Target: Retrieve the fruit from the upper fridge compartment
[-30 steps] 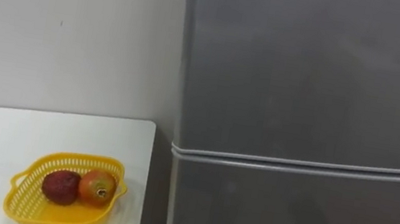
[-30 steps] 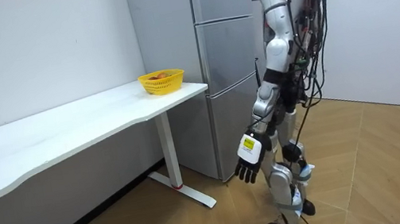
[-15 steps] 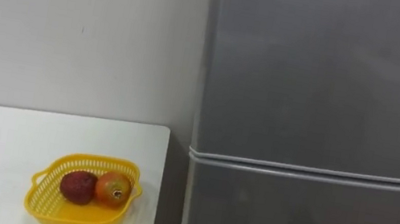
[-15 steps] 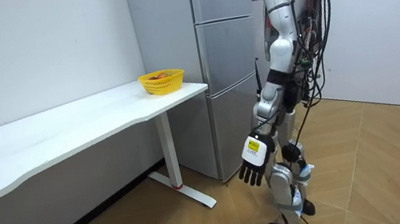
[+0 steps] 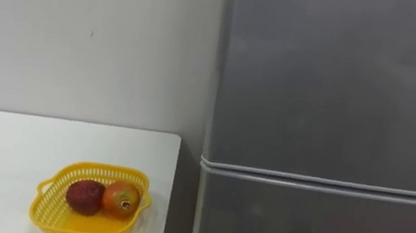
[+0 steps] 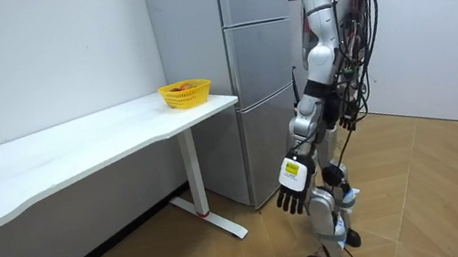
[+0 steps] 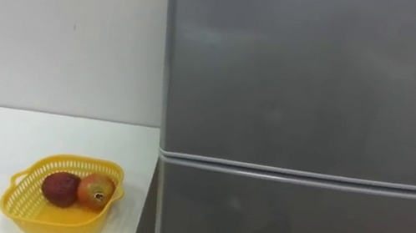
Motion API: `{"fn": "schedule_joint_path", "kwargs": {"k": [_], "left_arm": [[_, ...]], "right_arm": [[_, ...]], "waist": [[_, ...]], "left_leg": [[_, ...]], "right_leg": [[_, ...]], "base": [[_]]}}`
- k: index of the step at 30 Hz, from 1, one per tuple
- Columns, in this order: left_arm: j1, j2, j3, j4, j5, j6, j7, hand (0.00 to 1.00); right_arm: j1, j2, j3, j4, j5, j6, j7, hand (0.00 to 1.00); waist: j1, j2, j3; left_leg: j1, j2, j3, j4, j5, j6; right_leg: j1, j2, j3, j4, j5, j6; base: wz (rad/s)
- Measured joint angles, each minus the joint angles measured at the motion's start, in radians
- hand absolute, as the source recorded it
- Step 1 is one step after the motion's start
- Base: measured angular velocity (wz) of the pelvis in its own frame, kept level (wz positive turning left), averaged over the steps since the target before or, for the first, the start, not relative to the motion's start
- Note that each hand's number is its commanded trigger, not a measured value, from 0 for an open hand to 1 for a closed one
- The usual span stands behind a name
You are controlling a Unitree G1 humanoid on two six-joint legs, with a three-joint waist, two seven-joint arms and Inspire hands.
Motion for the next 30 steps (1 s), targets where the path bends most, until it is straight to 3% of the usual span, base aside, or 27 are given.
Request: {"fn": "schedule_joint_path", "kwargs": {"k": [13, 22, 30], "left_arm": [[-0.017, 0.001, -0.018, 0.02, 0.001, 0.062, -0.032, 0.0], [-0.023, 0.001, -0.07, 0.018, 0.022, 0.07, -0.047, 0.0], [-0.024, 0.001, -0.071, 0.017, 0.043, 0.082, -0.066, 0.0]], "right_arm": [[-0.047, -0.005, 0.071, 0.069, -0.225, 0.096, 0.13, 0.0], [-0.083, -0.005, 0.109, 0.063, -0.313, 0.105, 0.149, 0.0], [-0.081, -0.005, 0.109, 0.059, -0.342, 0.107, 0.164, 0.0]], "waist": [[0.013, 0.003, 0.0019], [0.012, 0.006, 0.0036], [0.011, 0.003, 0.0051]], "left_leg": [[0.001, -0.006, -0.018, 0.001, 0.0, 0.0], [-0.001, -0.008, -0.019, 0.001, 0.0, 0.0], [-0.001, -0.009, -0.019, -0.001, 0.0, 0.0]], "right_leg": [[0.001, -0.007, -0.011, 0.005, -0.005, 0.007], [0.001, -0.009, -0.016, 0.004, -0.008, 0.007], [0.003, -0.01, -0.017, 0.003, -0.016, 0.007]], "base": [[0.04], [0.0], [0.0]]}}
